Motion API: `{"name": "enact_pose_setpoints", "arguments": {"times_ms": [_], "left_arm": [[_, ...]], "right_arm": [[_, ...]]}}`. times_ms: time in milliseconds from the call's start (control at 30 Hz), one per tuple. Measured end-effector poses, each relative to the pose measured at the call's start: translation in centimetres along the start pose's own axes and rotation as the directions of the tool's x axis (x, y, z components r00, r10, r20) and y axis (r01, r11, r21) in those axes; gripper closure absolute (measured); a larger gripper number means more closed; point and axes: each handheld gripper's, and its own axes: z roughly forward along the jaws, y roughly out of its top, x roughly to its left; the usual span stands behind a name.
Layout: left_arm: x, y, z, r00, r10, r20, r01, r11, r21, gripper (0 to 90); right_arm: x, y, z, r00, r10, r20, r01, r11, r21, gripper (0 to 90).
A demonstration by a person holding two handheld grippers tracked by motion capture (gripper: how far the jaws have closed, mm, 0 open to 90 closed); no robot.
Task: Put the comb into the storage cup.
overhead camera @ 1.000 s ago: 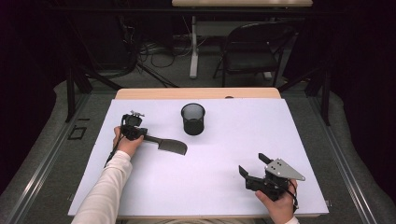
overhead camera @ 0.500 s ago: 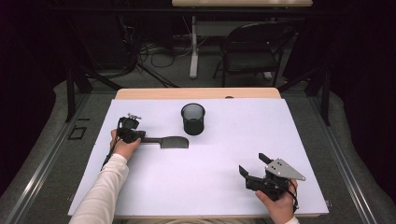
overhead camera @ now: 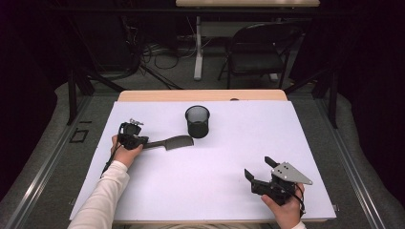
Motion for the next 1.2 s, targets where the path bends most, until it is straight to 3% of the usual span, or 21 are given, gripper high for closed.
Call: {"name": "enact_pose_setpoints", "arguments": {"times_ms": [467, 767, 1167, 1200], "left_arm": [[0.5, -1.4, -1.0, 0.9995, -0.016, 0.027, 0.017, 0.9998, -0.014, 90.0], [0.4, -2.6, -1.6, 0.9988, -0.004, 0.049, 0.005, 0.9997, -0.025, 90.0], [-0.8, -3.7, -2.6, 0.9974, 0.041, 0.059, -0.04, 0.999, -0.021, 90.0], [-1.0, -3.7, -2.9, 0.9967, 0.059, 0.056, -0.058, 0.998, -0.025, 90.0]], "right_arm": [[0.0, 0.0, 0.0, 1.0, 0.002, 0.001, -0.002, 1.0, 0.001, 15.4], [0.0, 0.0, 0.0, 1.0, 0.005, 0.001, -0.005, 1.0, 0.002, 15.5], [0.0, 0.0, 0.0, 1.0, 0.008, 0.001, -0.008, 1.0, 0.001, 15.5], [0.0, 0.0, 0.0, 1.0, 0.008, 0.0, -0.008, 1.0, 0.002, 15.5]]}}
